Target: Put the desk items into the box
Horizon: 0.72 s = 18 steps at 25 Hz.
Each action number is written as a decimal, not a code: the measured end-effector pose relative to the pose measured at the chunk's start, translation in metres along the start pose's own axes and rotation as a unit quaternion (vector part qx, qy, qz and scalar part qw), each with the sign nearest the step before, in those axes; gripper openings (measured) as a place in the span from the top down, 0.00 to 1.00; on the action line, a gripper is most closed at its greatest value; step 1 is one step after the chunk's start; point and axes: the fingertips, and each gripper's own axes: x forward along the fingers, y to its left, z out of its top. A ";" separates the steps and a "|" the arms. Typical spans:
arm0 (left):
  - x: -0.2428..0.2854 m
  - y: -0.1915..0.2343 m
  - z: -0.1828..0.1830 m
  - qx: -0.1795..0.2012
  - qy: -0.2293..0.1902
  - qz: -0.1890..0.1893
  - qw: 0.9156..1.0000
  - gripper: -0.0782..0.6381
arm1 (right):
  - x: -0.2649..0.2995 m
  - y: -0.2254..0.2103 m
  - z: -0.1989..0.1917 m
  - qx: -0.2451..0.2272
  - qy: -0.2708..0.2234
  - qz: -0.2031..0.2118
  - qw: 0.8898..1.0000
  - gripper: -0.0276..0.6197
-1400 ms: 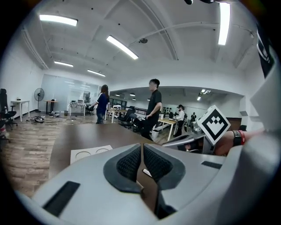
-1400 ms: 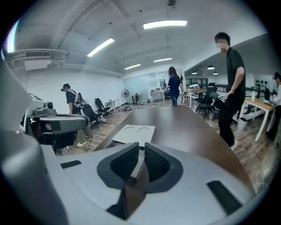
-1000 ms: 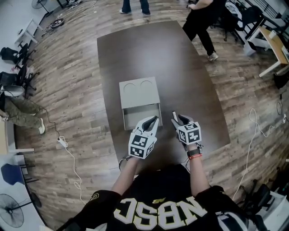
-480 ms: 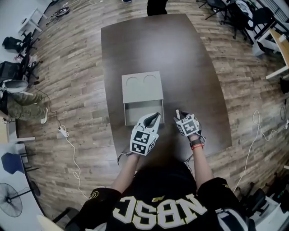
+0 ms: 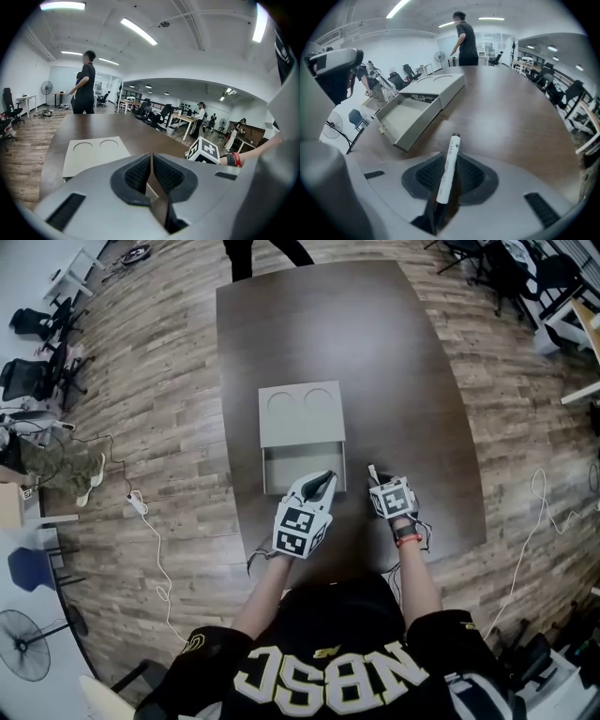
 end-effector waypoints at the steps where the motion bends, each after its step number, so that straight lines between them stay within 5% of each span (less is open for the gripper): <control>1: -0.001 0.001 -0.002 -0.002 0.003 0.000 1.000 0.85 | 0.001 0.000 0.001 0.004 -0.006 0.001 1.000 0.82; 18: -0.044 0.012 0.004 -0.009 -0.026 0.001 1.000 0.85 | -0.051 0.034 0.029 0.012 -0.054 0.022 0.998 0.84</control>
